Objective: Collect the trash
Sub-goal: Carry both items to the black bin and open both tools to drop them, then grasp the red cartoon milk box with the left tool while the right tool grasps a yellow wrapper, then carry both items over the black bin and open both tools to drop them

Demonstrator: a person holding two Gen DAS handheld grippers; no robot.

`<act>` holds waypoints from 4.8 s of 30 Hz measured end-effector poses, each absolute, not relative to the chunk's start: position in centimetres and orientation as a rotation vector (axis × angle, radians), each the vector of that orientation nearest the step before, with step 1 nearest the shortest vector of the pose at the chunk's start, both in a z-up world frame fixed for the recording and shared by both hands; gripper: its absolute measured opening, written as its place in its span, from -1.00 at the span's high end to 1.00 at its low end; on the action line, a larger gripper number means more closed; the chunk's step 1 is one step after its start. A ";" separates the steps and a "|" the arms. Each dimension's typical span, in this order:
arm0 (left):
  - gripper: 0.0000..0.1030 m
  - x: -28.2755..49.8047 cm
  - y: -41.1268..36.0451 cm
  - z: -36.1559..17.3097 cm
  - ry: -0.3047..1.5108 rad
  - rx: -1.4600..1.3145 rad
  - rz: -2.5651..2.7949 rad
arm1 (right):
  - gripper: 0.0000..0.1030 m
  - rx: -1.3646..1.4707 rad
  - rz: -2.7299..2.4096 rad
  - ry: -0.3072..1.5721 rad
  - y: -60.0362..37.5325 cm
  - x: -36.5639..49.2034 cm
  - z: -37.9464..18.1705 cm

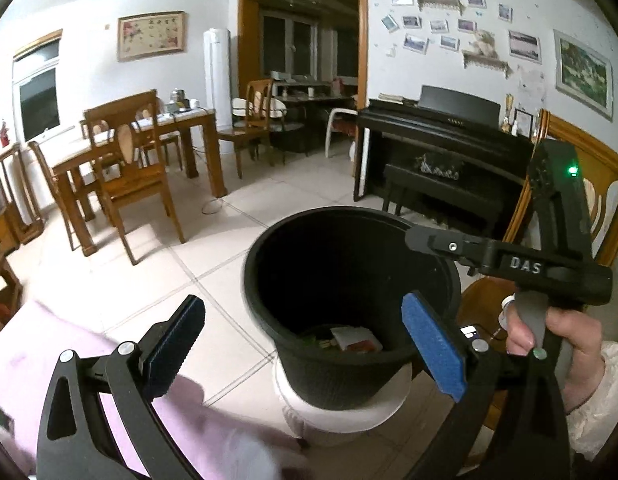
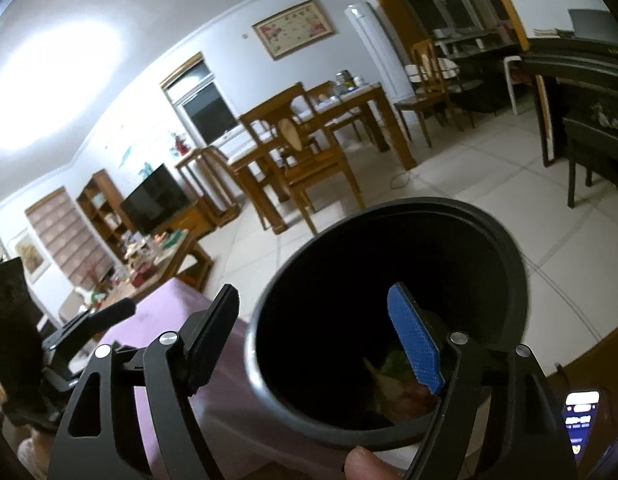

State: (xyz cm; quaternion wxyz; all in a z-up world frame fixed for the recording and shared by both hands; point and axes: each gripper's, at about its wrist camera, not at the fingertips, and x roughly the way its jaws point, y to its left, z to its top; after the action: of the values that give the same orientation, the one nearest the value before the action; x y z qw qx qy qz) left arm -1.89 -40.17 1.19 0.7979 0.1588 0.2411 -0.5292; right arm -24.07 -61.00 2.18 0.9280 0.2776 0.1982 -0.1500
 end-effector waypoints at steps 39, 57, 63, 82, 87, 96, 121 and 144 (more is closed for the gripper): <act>-0.41 4.9 -5.3 -5.9 0.896 0.232 -0.572 | -0.48 0.240 0.460 0.944 -16.6 -1.4 -1.1; 0.04 3.5 -1.6 -4.3 0.822 0.109 -0.669 | 0.75 0.236 0.462 0.841 -16.8 -0.7 1.3; 0.04 3.7 0.1 -2.9 0.824 -0.095 -0.751 | 0.75 0.240 0.446 0.782 -18.3 -1.9 3.3; 0.04 2.8 -10.6 -0.2 0.708 0.028 -0.825 | 0.75 0.309 0.279 0.608 -30.4 -7.9 7.6; 0.04 2.7 -16.2 0.7 0.659 0.040 -0.895 | 0.75 0.344 0.159 0.528 -37.1 -11.1 9.0; 0.04 2.2 -28.6 1.0 0.626 0.051 -1.099 | 0.74 0.416 -0.145 0.396 -50.0 -18.3 8.9; 0.04 1.7 -46.0 -3.1 0.722 0.142 -1.289 | 0.74 0.595 -0.432 0.394 -65.2 -25.8 1.0; -0.90 -0.1 -41.4 0.3 0.590 0.199 -1.172 | -0.65 0.619 -0.373 0.369 -63.8 -25.0 2.0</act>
State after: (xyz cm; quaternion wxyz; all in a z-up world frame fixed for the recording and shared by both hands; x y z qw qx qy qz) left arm -0.13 -41.40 0.27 0.7878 0.0926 0.2737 -0.5439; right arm -25.00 -63.78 2.04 0.9189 0.3011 0.1793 -0.1812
